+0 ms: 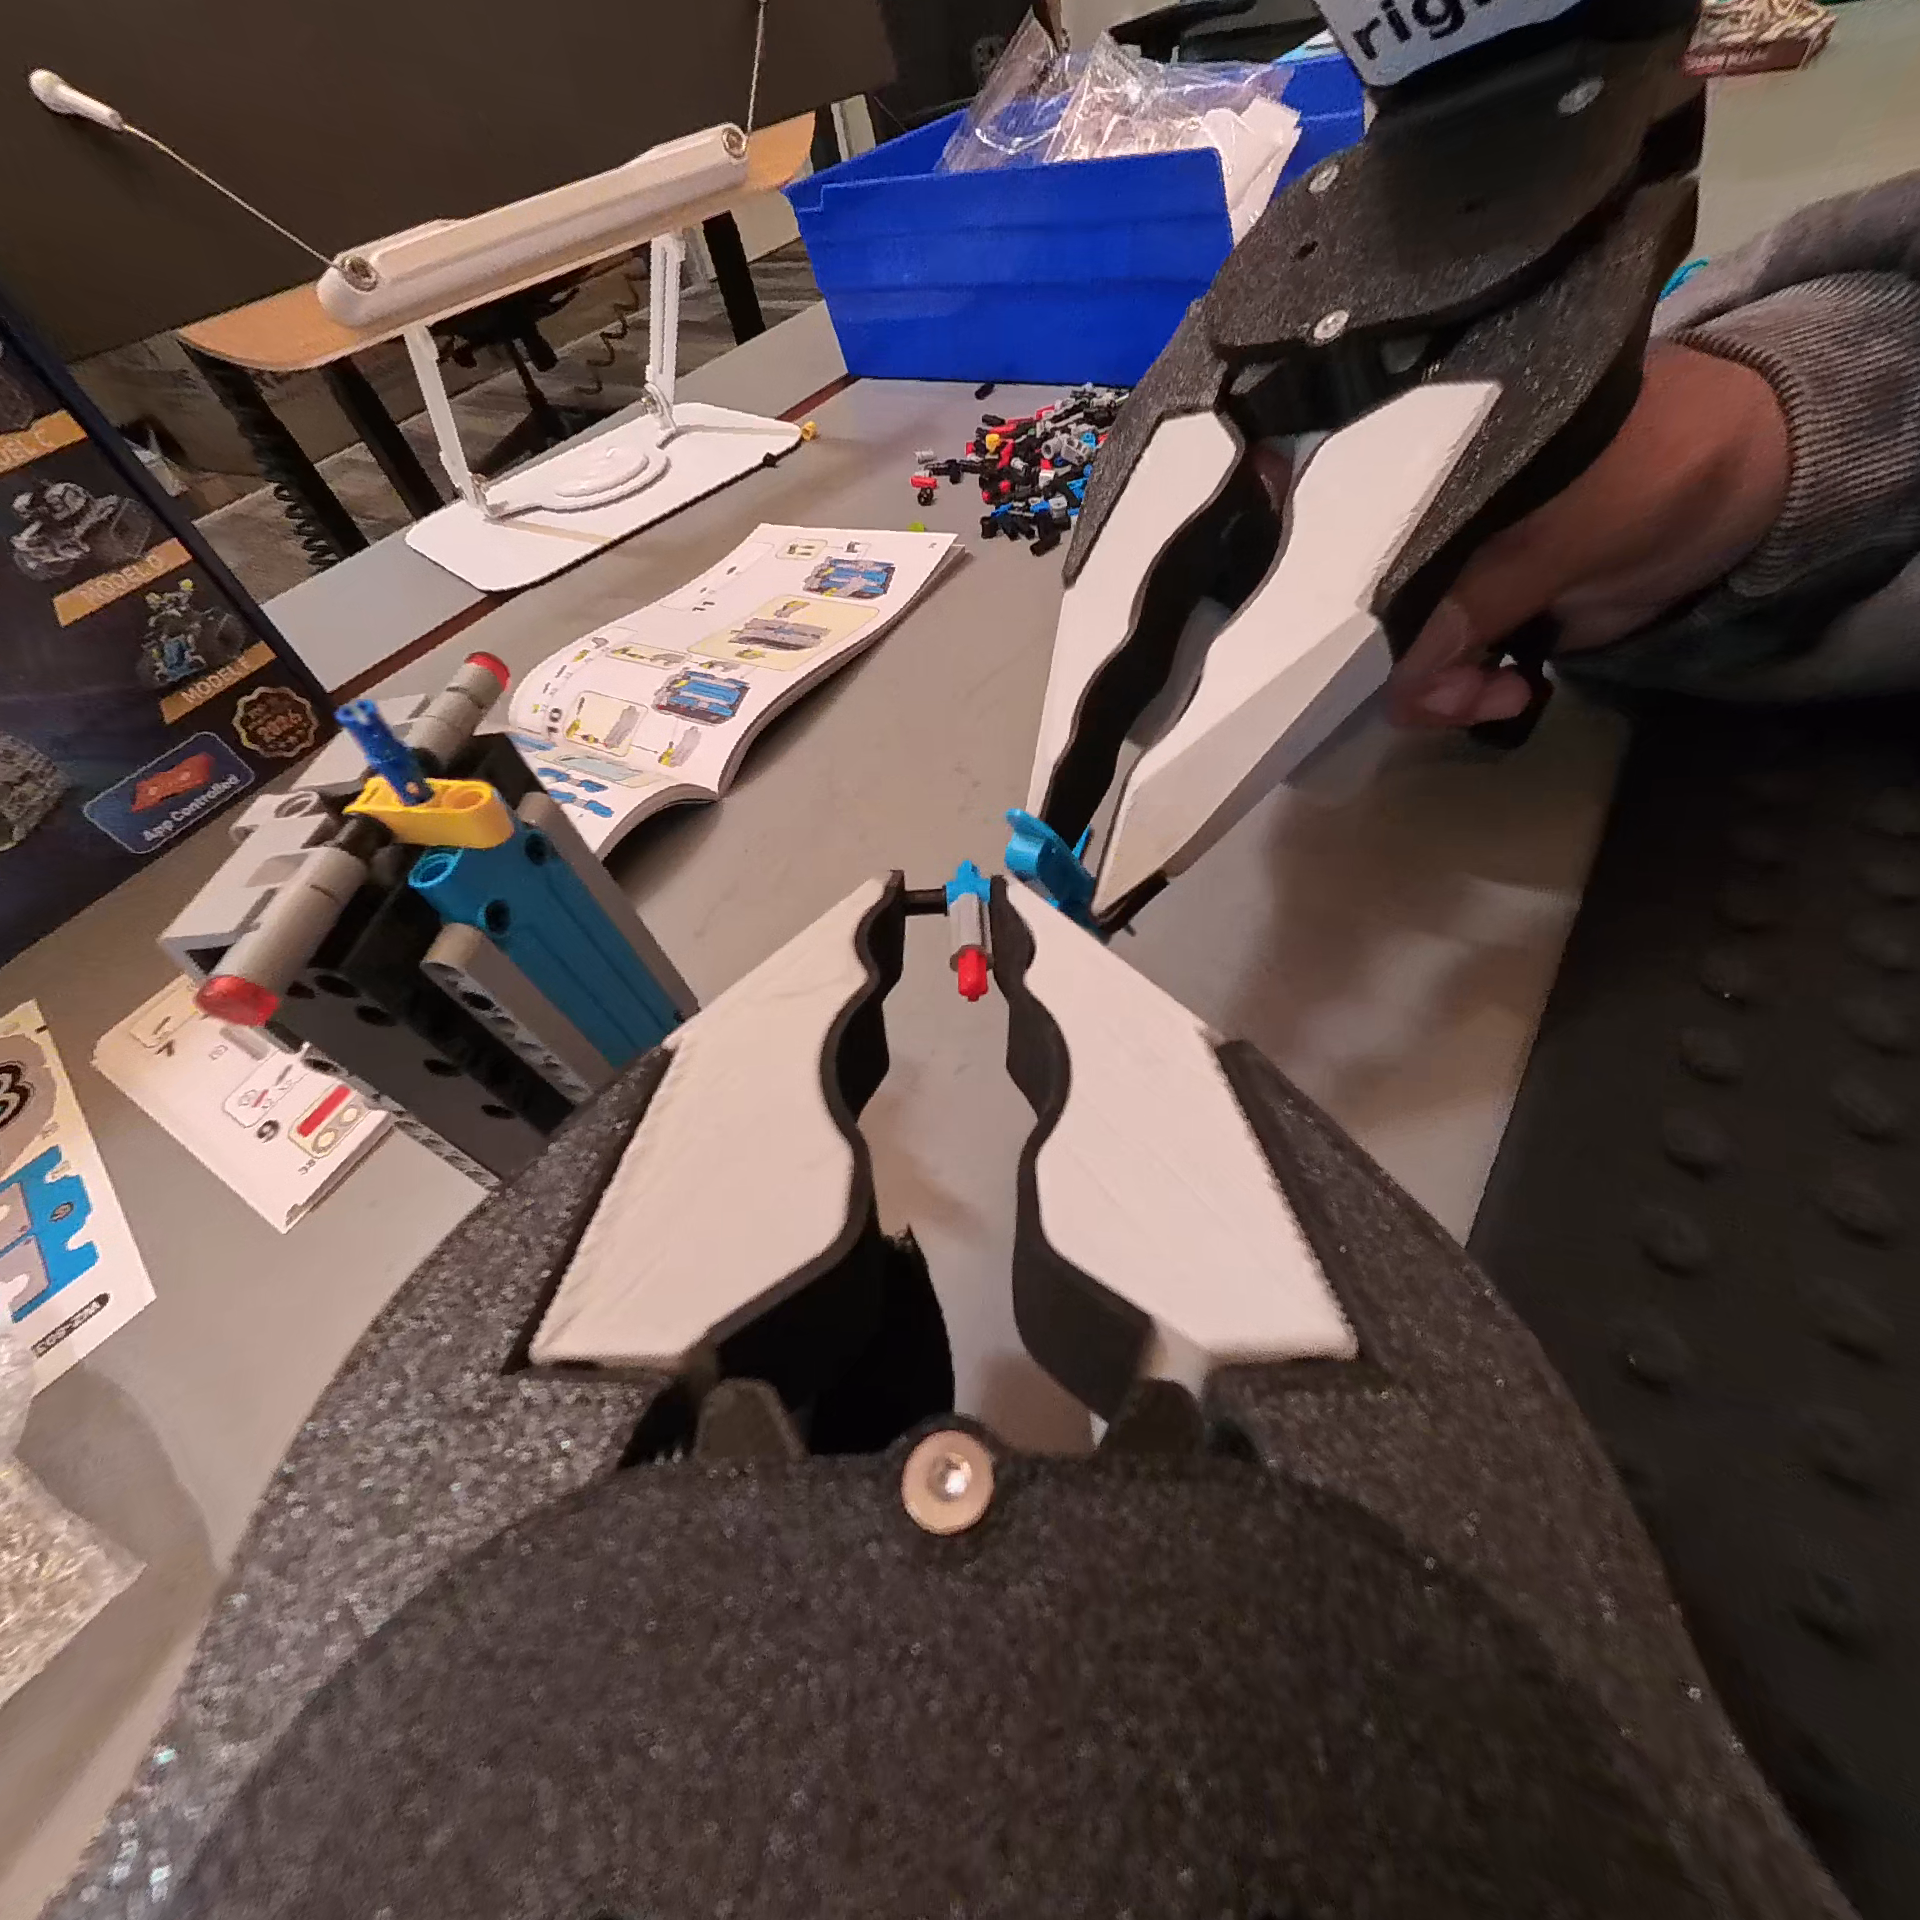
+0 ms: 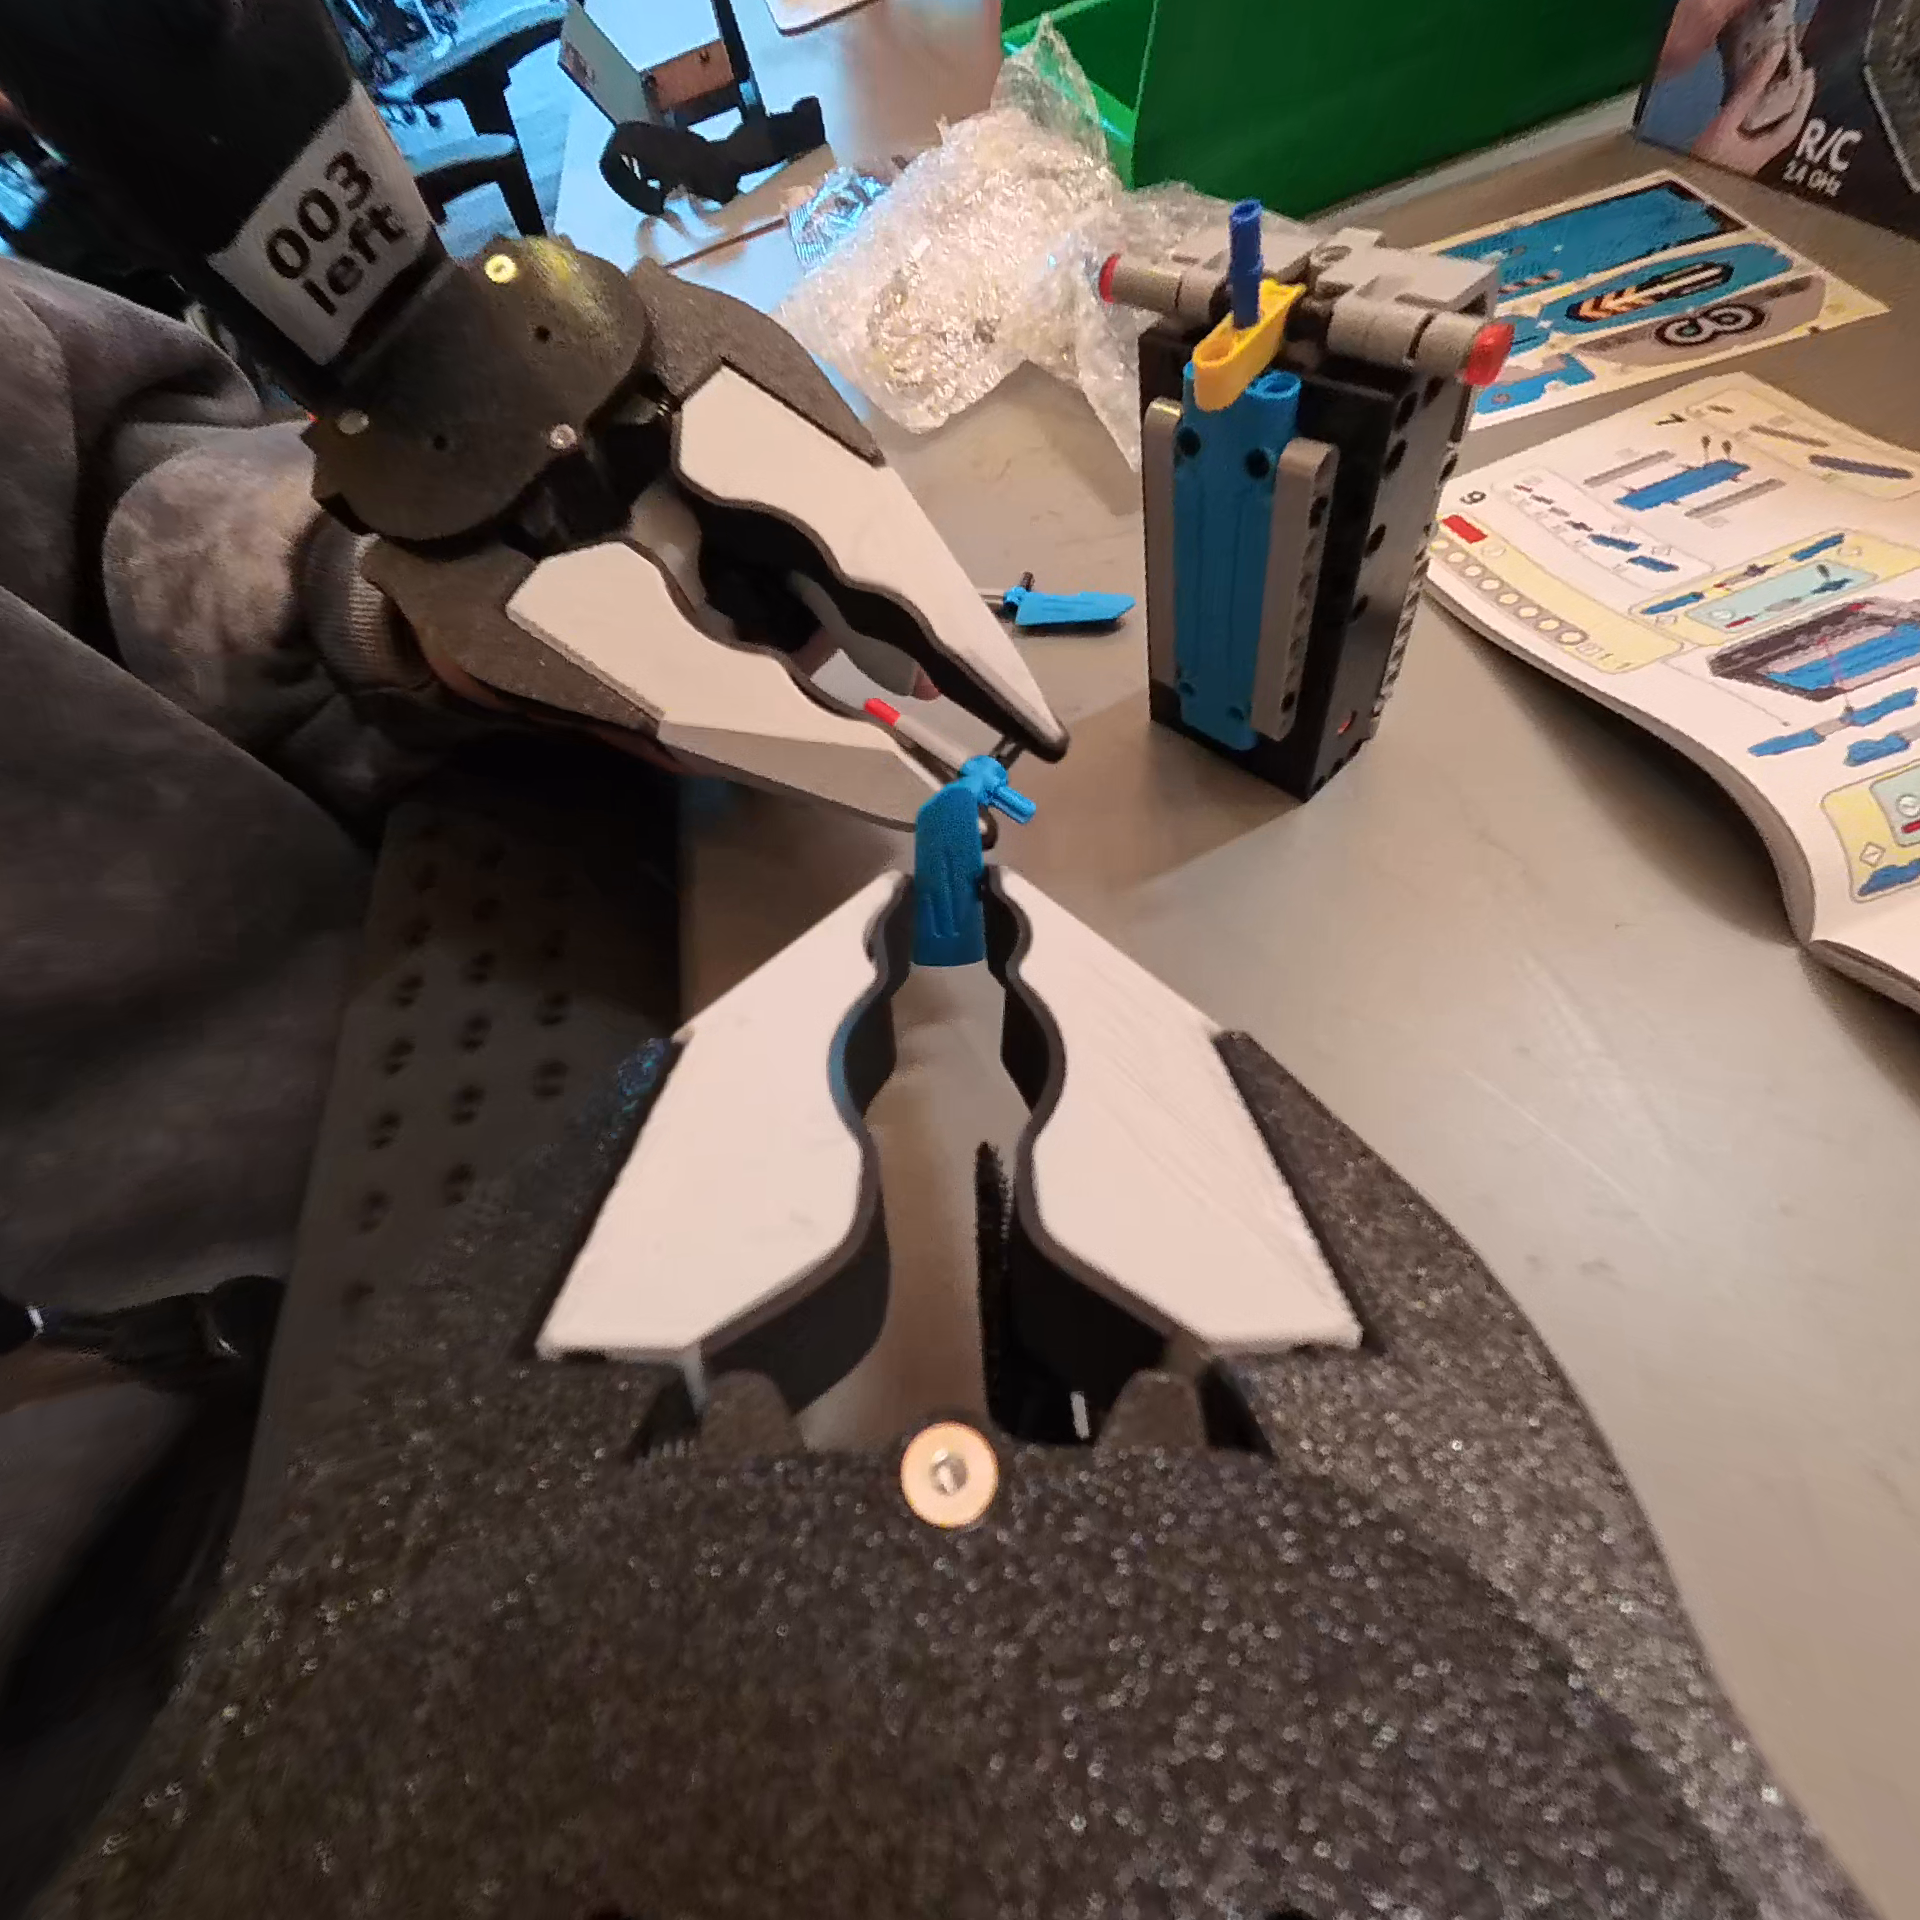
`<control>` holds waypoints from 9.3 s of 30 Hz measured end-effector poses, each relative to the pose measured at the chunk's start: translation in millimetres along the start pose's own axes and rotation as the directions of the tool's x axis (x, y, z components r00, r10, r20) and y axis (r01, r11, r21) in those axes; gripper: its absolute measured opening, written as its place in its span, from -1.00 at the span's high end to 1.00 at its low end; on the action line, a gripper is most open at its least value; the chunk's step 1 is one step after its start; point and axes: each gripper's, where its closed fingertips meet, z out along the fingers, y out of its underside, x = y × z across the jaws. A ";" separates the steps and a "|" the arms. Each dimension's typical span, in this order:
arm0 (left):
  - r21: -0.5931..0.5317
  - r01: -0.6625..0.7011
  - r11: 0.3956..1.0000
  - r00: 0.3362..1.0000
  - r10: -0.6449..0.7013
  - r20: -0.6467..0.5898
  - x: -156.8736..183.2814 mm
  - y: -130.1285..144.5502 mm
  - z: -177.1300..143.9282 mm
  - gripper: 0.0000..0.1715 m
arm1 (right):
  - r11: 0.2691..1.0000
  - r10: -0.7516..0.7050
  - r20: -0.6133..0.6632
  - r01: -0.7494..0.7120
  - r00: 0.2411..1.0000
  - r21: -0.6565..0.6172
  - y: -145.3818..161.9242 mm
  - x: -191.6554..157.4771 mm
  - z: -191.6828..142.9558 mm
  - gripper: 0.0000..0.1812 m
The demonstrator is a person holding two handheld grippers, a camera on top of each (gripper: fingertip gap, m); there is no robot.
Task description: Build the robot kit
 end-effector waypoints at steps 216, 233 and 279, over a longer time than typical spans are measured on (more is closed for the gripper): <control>-0.122 -0.147 0.982 0.988 0.151 0.018 13.2 16.9 9.0 0.82 | 0.872 0.010 -0.150 -0.082 0.989 -0.482 82.8 37.0 -38.8 0.74; 0.127 -0.365 0.922 0.930 0.356 0.088 34.7 -31.1 -11.2 0.82 | 0.956 0.289 0.306 -0.287 0.907 -0.051 -12.9 -28.4 -38.4 0.66; 0.364 -0.202 0.909 0.952 0.269 -0.143 72.7 -57.3 -38.5 0.92 | 0.829 0.479 0.700 -0.535 0.529 -0.162 -23.9 -63.0 -57.5 0.94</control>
